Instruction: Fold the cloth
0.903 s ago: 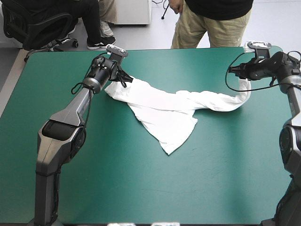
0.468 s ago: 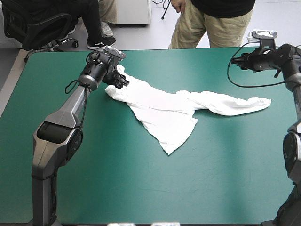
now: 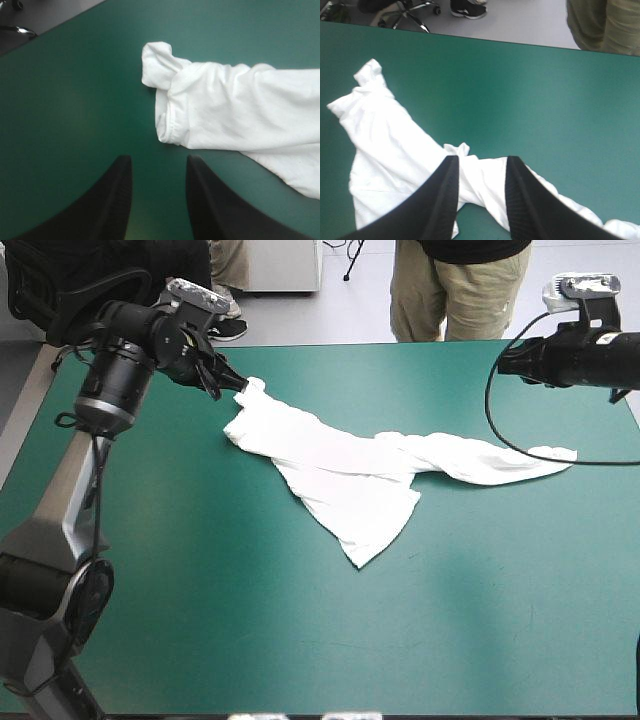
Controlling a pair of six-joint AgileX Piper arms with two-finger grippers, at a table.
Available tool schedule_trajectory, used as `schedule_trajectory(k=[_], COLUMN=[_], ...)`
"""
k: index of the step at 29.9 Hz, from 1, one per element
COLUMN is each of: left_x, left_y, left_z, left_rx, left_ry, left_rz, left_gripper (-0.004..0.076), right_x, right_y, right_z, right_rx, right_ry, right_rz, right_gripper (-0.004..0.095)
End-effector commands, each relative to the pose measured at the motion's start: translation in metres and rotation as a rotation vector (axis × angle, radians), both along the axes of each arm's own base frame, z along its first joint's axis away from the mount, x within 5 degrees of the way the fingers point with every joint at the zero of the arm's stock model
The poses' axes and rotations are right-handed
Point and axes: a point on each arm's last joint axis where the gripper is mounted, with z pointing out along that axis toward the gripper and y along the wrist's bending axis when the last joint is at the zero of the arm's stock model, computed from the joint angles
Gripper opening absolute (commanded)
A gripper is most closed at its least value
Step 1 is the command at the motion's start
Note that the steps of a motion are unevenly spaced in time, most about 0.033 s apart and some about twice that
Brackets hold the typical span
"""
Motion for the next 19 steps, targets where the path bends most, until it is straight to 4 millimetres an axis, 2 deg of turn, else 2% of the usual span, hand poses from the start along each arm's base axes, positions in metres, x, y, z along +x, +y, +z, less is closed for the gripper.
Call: schedule_trajectory(k=[1, 5, 11, 14, 19], left_x=[-0.045, -0.058, -0.06, -0.064, -0.076], left_y=[0.015, 0.019, 0.011, -0.004, -0.032], left_z=[0.053, 0.065, 0.056, 0.042, -0.005], left_rx=[-0.037, -0.046, -0.113, -0.203, -0.295], left_ry=[-0.12, -0.154, -0.095, -0.006, 0.185], left_rz=[0.003, 0.004, -0.042, -0.153, -0.419], left_gripper=[0.0242, 0.0242, 0.0242, 0.0242, 0.0242], right_x=[-0.049, -0.083, -0.125, -0.136, -0.143], right_y=[0.008, 0.013, 0.022, 0.022, 0.01], right_z=[0.035, 0.04, 0.043, 0.047, 0.05], right_rx=[0.016, -0.003, -0.006, -0.029, -0.135], right_ry=[-0.151, -0.17, -0.16, -0.196, -0.223], right_rz=[0.012, 0.027, 0.08, 0.067, -0.065], right_gripper=[0.0281, 0.0282, 0.0282, 0.0282, 0.0282])
